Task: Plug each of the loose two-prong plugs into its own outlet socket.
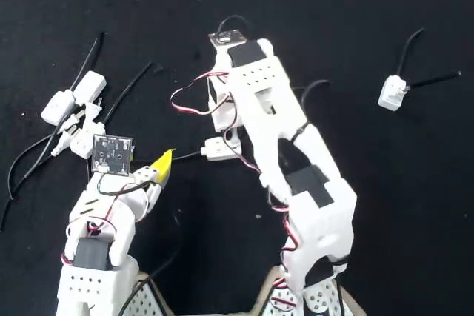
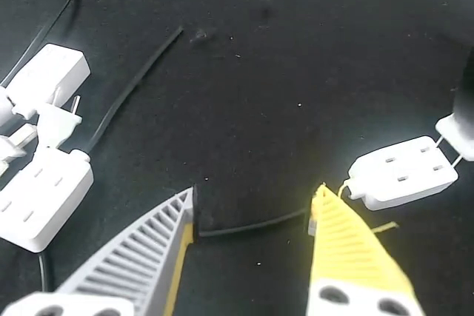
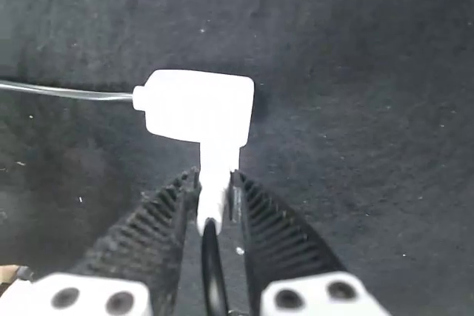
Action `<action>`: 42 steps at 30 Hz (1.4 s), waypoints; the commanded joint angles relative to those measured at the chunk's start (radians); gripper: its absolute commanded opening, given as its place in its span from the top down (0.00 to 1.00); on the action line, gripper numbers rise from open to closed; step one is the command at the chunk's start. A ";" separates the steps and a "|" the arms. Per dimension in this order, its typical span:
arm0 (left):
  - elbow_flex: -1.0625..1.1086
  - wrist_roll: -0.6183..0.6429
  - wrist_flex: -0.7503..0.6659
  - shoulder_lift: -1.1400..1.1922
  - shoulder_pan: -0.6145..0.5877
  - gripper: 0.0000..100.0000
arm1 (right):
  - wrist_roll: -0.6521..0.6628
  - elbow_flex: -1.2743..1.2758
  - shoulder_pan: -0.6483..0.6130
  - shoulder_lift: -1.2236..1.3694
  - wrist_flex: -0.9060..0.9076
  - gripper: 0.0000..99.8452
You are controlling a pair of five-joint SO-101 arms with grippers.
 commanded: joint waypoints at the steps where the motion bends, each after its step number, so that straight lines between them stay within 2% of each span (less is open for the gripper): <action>1: 0.010 -0.014 0.000 -0.012 0.012 0.75 | -0.023 -0.047 -0.014 -0.004 -0.014 0.99; 12: 0.012 -0.052 -0.003 -0.012 0.019 0.75 | -0.051 0.130 -0.011 -0.012 -0.206 0.99; 30: 0.012 -0.052 -0.005 -0.012 0.018 0.75 | -0.049 0.171 -0.012 -0.021 -0.167 0.99; 42: 0.010 -0.052 -0.005 -0.012 0.015 0.75 | -0.048 0.401 -0.011 -0.263 -0.319 0.99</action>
